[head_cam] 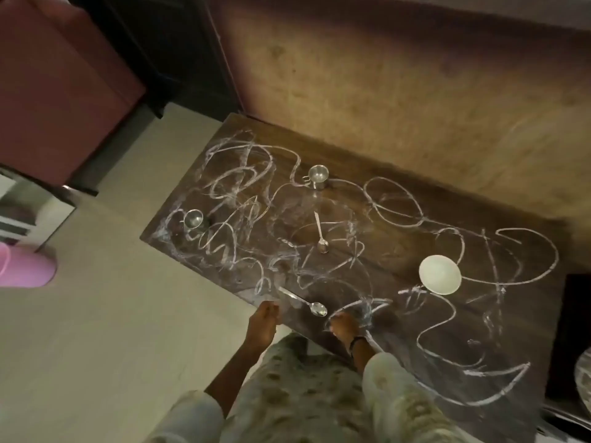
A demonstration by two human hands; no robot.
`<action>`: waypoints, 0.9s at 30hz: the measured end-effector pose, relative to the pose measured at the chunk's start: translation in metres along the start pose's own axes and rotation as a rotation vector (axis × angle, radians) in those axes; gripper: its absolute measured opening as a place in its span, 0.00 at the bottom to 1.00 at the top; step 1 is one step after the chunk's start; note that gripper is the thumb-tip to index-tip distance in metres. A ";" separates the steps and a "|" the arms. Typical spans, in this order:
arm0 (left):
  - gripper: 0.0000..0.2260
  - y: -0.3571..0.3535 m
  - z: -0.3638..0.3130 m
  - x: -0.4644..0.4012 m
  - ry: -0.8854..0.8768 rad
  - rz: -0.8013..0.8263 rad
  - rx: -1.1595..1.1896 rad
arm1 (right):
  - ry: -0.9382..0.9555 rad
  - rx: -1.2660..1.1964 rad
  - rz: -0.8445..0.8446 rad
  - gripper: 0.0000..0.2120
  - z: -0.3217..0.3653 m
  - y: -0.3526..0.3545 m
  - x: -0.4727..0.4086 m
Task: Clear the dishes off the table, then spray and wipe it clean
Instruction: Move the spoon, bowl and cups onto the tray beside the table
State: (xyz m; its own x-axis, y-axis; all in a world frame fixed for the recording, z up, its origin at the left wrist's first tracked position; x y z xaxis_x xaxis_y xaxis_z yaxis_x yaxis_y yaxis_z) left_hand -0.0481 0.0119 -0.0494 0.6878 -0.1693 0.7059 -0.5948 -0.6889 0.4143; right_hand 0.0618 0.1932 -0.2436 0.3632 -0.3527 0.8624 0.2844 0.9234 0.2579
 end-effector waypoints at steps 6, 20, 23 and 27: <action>0.07 0.011 0.019 -0.016 0.112 0.079 -0.022 | 0.001 0.182 -0.002 0.15 0.041 -0.006 0.004; 0.07 0.035 -0.002 -0.061 -0.029 0.020 -0.247 | 0.087 -0.006 -0.109 0.10 0.069 -0.005 -0.003; 0.09 0.028 -0.028 -0.067 -0.160 0.003 -0.383 | 0.344 0.052 -0.080 0.11 0.115 0.009 0.013; 0.17 0.007 -0.069 -0.078 -0.279 0.063 -0.564 | 0.601 -0.039 0.100 0.08 0.186 0.020 0.044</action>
State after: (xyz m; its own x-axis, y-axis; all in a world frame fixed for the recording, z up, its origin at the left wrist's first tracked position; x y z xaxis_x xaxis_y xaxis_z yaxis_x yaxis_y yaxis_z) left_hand -0.1343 0.0685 -0.0619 0.6816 -0.4276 0.5938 -0.7133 -0.2073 0.6695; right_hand -0.0812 0.2248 -0.1199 0.8239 -0.2986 0.4816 0.2511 0.9543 0.1621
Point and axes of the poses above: each hand's wrist, its own x-axis away from the middle knuckle, its own y-axis out of the back of the hand, z = x × y, the point moved 7 cm from there along -x, towards the middle knuckle, and after that the axes turned 11 degrees about -x, right-handed, at the moved point
